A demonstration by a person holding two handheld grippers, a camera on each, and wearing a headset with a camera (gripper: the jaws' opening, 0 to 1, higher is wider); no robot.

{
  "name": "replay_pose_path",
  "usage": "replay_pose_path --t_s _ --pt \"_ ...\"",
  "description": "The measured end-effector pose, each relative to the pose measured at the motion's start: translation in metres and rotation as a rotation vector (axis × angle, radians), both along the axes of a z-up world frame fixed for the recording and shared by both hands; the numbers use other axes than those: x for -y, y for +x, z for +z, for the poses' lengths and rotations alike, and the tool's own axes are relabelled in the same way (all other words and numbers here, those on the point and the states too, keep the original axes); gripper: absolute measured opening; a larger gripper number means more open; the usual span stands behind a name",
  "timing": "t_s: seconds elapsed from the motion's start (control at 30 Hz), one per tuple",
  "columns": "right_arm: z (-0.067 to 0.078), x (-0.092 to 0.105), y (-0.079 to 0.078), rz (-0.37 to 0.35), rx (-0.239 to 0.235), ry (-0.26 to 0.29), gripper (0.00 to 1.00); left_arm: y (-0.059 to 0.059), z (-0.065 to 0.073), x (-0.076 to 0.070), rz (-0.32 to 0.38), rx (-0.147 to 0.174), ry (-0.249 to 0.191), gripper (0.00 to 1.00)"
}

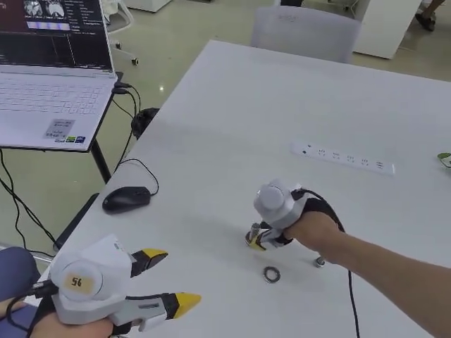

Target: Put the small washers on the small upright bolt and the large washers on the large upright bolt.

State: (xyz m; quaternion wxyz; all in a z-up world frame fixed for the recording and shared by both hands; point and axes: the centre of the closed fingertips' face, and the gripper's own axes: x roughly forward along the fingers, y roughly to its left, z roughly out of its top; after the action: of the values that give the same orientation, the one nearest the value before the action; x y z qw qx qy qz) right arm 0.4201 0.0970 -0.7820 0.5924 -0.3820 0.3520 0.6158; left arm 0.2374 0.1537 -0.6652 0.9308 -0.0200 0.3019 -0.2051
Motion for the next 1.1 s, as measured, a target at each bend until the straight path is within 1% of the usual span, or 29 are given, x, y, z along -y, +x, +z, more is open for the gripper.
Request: replay_pose_path --t_s 0.13,0.2,0.23,0.37,0.53,0.6,0.73,0.93,1.1 --pt "0.012 0.007 0.002 -0.018 0.002 0.045 0.31 0.001 0.0 0.001 -0.001 0.002 0.0 0.57" --pt "0.017 0.01 0.003 -0.033 0.005 0.058 0.31 0.001 0.0 0.001 -0.002 0.002 0.001 0.57" --pt "0.021 0.012 0.003 -0.043 0.002 0.074 0.31 0.001 0.001 0.002 -0.003 0.003 0.001 0.57" --pt "0.032 0.018 0.005 -0.082 -0.006 0.13 0.32 0.003 0.001 0.003 -0.01 0.005 0.002 0.57" --pt "0.041 0.028 0.005 -0.113 -0.006 0.164 0.32 0.005 0.003 0.006 -0.019 0.008 0.002 0.57" --pt "0.044 0.033 0.004 -0.133 -0.016 0.182 0.32 0.005 0.003 0.007 -0.021 0.008 0.002 0.57" --pt "0.044 0.044 0.003 -0.17 -0.033 0.202 0.33 0.005 0.004 0.007 -0.027 0.009 0.004 0.57" --pt "0.04 0.062 -0.003 -0.213 -0.054 0.211 0.33 0.004 0.004 0.006 -0.028 0.005 0.009 0.57" --pt "0.039 0.076 -0.006 -0.24 -0.057 0.219 0.34 0.005 0.004 0.007 -0.031 0.005 0.012 0.57"
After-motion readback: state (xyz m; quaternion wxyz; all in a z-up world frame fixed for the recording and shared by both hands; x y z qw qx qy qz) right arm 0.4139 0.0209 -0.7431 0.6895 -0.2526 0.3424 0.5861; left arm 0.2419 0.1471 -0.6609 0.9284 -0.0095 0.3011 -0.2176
